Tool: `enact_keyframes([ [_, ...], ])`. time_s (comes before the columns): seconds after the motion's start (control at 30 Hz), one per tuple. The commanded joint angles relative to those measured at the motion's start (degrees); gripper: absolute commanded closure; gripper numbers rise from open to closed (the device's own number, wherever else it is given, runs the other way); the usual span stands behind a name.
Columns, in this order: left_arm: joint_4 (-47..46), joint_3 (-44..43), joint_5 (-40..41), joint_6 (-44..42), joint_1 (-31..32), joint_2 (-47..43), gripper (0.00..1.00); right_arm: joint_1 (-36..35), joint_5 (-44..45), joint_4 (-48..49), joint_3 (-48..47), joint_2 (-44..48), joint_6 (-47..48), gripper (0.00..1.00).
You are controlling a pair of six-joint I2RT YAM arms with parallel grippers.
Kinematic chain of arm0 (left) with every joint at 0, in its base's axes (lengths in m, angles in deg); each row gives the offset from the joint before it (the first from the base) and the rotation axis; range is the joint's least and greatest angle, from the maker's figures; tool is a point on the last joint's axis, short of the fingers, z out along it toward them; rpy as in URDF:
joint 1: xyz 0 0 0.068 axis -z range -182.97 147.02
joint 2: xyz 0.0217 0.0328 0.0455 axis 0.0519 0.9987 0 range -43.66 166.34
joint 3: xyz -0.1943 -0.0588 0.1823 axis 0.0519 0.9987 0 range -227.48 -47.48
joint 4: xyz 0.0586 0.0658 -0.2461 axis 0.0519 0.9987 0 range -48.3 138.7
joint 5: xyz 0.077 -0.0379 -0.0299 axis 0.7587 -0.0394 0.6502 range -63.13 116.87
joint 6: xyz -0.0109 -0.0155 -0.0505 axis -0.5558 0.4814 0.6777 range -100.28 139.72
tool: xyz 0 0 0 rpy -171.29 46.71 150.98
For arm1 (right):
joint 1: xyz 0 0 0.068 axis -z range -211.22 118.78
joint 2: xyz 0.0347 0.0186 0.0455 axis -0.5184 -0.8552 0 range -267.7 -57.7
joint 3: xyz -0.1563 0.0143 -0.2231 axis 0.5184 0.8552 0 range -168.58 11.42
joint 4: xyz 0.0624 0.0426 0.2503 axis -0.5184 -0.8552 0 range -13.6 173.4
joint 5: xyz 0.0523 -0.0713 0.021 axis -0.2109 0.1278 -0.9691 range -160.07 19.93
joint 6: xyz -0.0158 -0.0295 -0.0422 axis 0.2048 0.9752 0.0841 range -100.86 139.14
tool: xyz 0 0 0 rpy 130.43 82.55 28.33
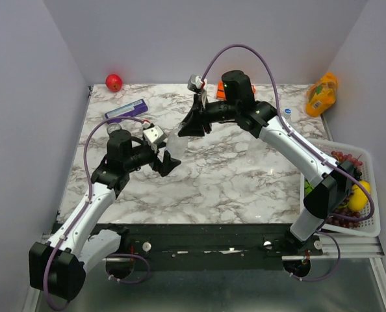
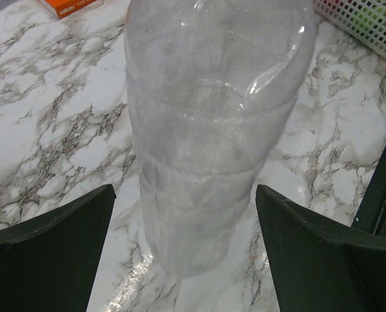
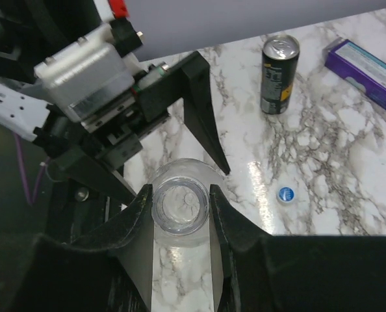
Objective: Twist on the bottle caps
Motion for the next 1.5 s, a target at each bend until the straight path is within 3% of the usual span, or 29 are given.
enact_keyframes([
  [0.0, -2.22, -0.29, -1.49, -1.36, 2.05, 2.27, 0.01, -0.44, -7.07, 2.94, 0.26, 1.36, -5.48, 0.88],
  [0.13, -1.78, -0.99, -2.54, -1.89, 2.84, 3.5, 0.02, -0.44, -7.51, 3.82, 0.87, 2.24, -6.28, 0.88],
  [0.4, -1.35, -1.61, -5.79, -1.89, 2.84, 3.5, 0.28, -0.52, -7.43, 3.12, 4.13, 3.83, -5.4, 0.81],
  [0.53, -0.2, -1.26, -4.31, -1.54, 2.06, 2.1, 0.4, -0.44, -3.66, 0.67, 2.2, 3.91, -3.47, 0.42],
  [0.63, 0.41, -0.99, -2.37, 3.72, -2.05, -0.53, 0.46, 0.52, 1.88, -2.32, -2.01, 3.3, 0.13, 0.33],
  [0.77, 2.17, -0.99, 2.8, 10.14, -8.38, -6.41, 0.7, 2.9, 5.4, -4.96, -8.52, -1.35, 0.49, 0.31],
  [0.83, 2.78, -1.34, 6.05, 13.91, -10.59, -8.7, 0.74, 2.82, 9.53, -6.54, -11.85, -6.07, 2.59, 0.29],
  [1.0, 5.23, -6.33, 11.06, 19.46, -18.4, -12.49, 0.78, 1.76, 17.25, -9.19, -17.49, -16.99, -0.46, 0.25],
  [1.17, 8.06, -12.06, 19.68, 19.56, -22.02, -12.76, 0.92, -1.84, 22.44, -9.0, -21.08, -26.48, -2.41, 0.26],
  [1.23, 8.76, -13.73, 19.87, 19.65, -23.51, -12.76, 0.91, -4.03, 29.11, -10.41, -23.45, -31.49, -0.57, 0.27],
  [1.47, 11.05, -14.79, 19.34, 20.44, -25.72, -14.16, 0.91, -6.85, 35.63, -16.01, -32.32, -42.83, 5.93, 0.35],
])
